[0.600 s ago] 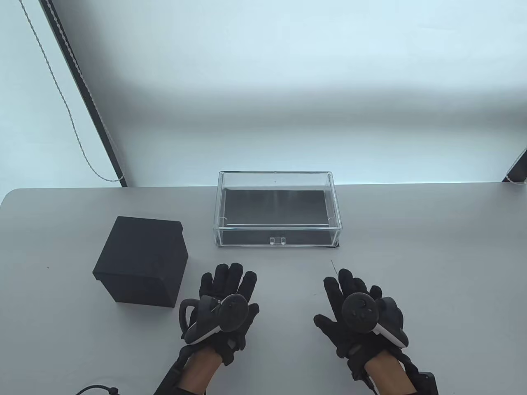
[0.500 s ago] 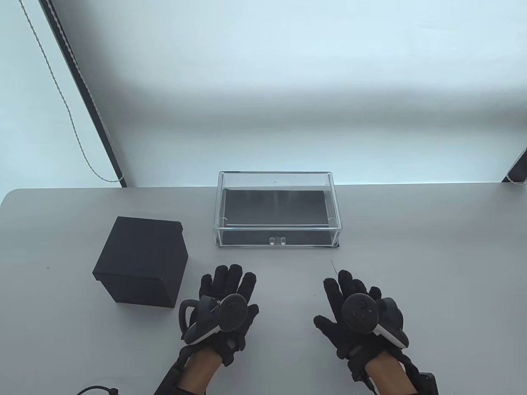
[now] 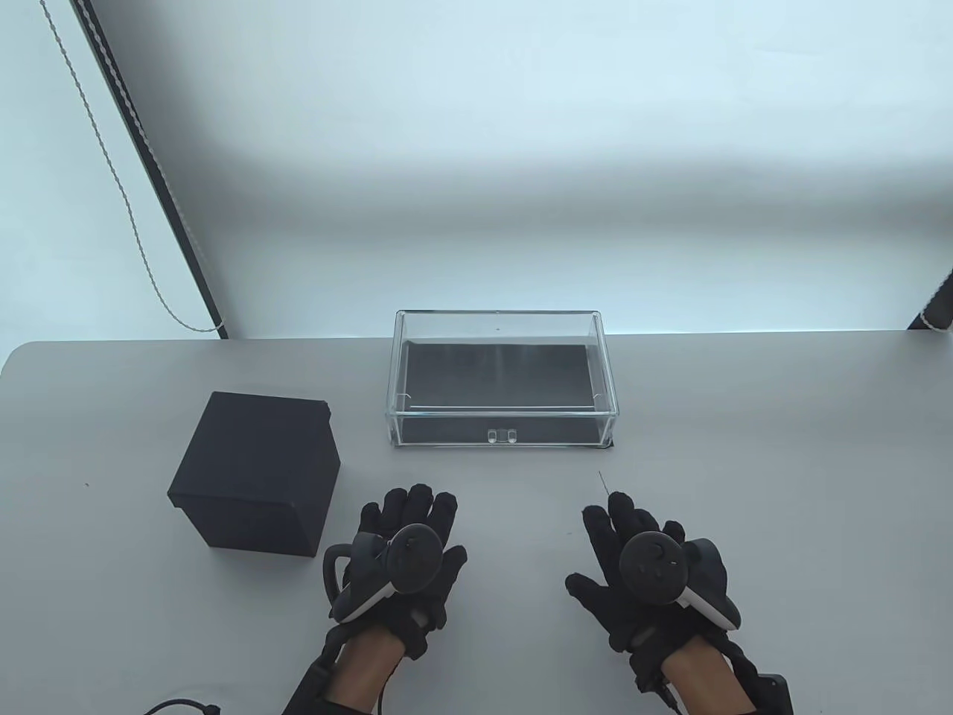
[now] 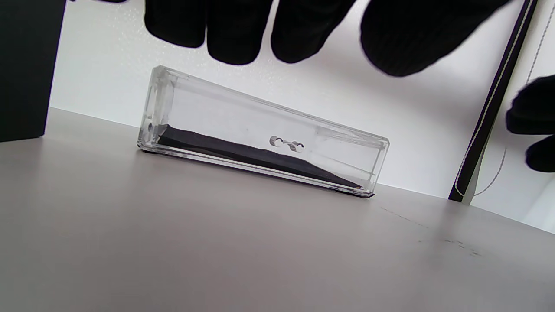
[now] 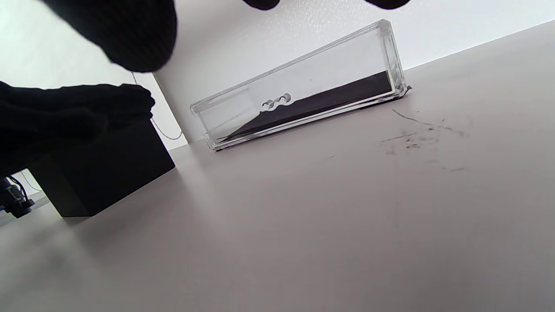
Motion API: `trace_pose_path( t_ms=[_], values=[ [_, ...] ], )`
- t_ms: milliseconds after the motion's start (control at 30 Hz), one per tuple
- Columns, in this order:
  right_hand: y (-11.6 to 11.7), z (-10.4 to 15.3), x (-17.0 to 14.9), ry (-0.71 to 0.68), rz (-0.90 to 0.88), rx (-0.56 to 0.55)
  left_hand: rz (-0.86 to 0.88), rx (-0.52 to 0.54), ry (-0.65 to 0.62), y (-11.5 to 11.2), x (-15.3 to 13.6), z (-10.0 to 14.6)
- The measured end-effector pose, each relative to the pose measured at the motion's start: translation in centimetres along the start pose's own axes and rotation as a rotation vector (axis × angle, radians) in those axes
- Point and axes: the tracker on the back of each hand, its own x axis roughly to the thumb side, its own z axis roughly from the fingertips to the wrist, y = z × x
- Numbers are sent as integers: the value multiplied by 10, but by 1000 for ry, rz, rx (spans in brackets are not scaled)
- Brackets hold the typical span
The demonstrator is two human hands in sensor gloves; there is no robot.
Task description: Pour number blocks into a drawer
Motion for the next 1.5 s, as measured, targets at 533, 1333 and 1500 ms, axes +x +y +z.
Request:
trace_pose_path(
  t_ms=[533, 1333, 1500],
  values=[
    [-5, 4, -5, 21, -18, -15, 175, -94, 228, -8, -6, -52],
    [-21, 12, -13, 39, -81, -55, 545, -190, 671, -49, 4, -148],
    [-21, 12, -13, 38, -83, -53, 763, -182, 789, -61, 4, -155]
  ],
)
